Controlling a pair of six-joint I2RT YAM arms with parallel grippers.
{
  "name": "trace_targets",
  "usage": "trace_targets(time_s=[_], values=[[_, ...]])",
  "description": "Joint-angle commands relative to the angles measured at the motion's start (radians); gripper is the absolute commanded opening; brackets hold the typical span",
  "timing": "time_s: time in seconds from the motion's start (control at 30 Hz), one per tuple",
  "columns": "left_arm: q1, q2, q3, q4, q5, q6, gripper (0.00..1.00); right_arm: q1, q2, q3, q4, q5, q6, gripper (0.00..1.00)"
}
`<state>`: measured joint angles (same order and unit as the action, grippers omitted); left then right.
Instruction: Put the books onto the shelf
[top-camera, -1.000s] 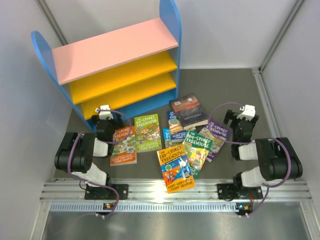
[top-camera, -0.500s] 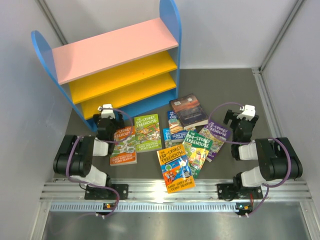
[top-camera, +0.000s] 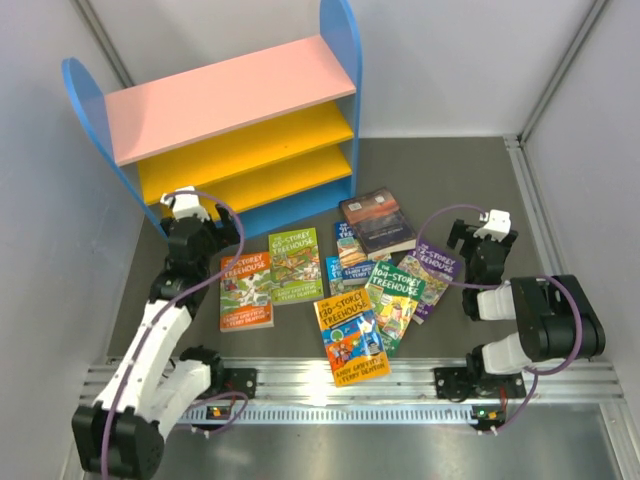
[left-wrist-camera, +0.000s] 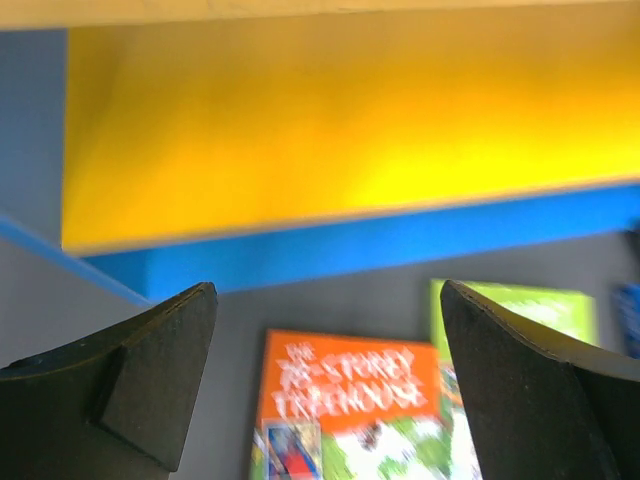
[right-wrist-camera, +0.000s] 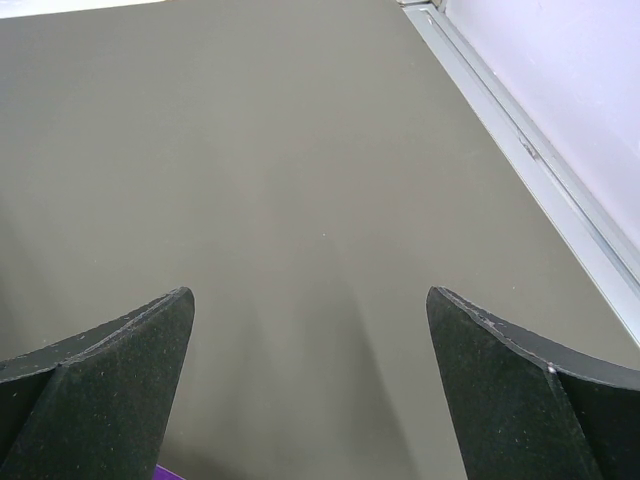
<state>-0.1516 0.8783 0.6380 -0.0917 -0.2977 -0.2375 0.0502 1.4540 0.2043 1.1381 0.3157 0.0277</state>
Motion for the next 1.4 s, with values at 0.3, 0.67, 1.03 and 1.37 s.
trace_targets(time_s=[0.3, 0.67, 1.03, 1.37], values=[[-0.014, 0.016, 0.160, -0.517, 0.462, -0.249, 0.99, 0.042, -0.154, 0.084, -0.194, -0.066, -0.067, 1.00], [-0.186, 0.090, 0.094, -0.490, 0.681, -0.292, 0.99, 0.277, -0.446, 0.635, -1.317, -0.052, 0.345, 1.00], [-0.304, -0.004, -0.127, -0.333, 0.862, -0.496, 0.99, 0.408, -0.488, 0.598, -1.471, -0.604, 0.762, 1.00], [-0.439, 0.043, -0.261, -0.033, 0.830, -0.612, 0.99, 0.487, -0.544, 0.494, -1.542, -0.610, 0.779, 1.00]])
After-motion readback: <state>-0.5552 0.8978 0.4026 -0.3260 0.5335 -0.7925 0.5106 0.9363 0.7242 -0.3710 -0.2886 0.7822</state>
